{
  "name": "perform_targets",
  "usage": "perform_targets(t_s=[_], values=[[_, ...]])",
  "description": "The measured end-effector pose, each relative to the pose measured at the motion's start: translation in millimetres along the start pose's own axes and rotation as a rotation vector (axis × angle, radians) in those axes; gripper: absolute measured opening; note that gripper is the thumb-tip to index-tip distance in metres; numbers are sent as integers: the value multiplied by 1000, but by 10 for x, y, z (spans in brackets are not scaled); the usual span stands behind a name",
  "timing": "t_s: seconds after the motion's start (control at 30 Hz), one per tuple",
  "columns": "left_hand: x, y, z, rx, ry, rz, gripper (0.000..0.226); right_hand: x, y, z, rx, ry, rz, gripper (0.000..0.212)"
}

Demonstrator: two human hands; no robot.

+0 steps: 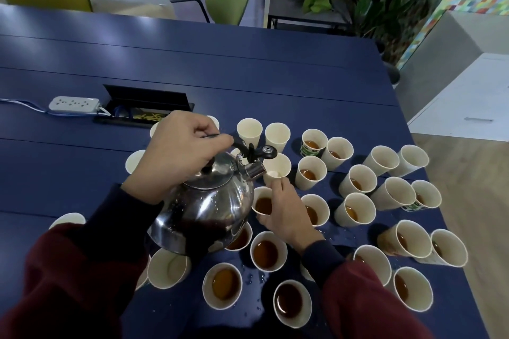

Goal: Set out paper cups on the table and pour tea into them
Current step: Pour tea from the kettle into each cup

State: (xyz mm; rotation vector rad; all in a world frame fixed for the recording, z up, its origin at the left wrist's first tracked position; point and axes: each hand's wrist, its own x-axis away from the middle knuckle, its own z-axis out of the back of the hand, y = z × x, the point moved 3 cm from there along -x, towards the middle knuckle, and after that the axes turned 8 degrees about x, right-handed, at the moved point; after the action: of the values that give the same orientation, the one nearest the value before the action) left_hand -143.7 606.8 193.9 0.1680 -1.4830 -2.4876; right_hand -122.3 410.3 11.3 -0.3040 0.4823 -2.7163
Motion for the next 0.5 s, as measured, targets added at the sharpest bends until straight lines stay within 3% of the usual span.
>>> perform_targets(t_s=[0.17,0.3,0.37,0.5], values=[[-111,-34,-15,20,-4,-11,26,-44,52,52,-21,-57,4,88],[-226,-12,-53,12,-9,-21,26,-189,192,228,-86,139,-27,53],[-276,-5,-74,7,-16,-31,25,-295,229,327,-33,272,-30,47],[-375,32,-155,-6,-41,-50,25,-556,221,345,274,252,-5,68]])
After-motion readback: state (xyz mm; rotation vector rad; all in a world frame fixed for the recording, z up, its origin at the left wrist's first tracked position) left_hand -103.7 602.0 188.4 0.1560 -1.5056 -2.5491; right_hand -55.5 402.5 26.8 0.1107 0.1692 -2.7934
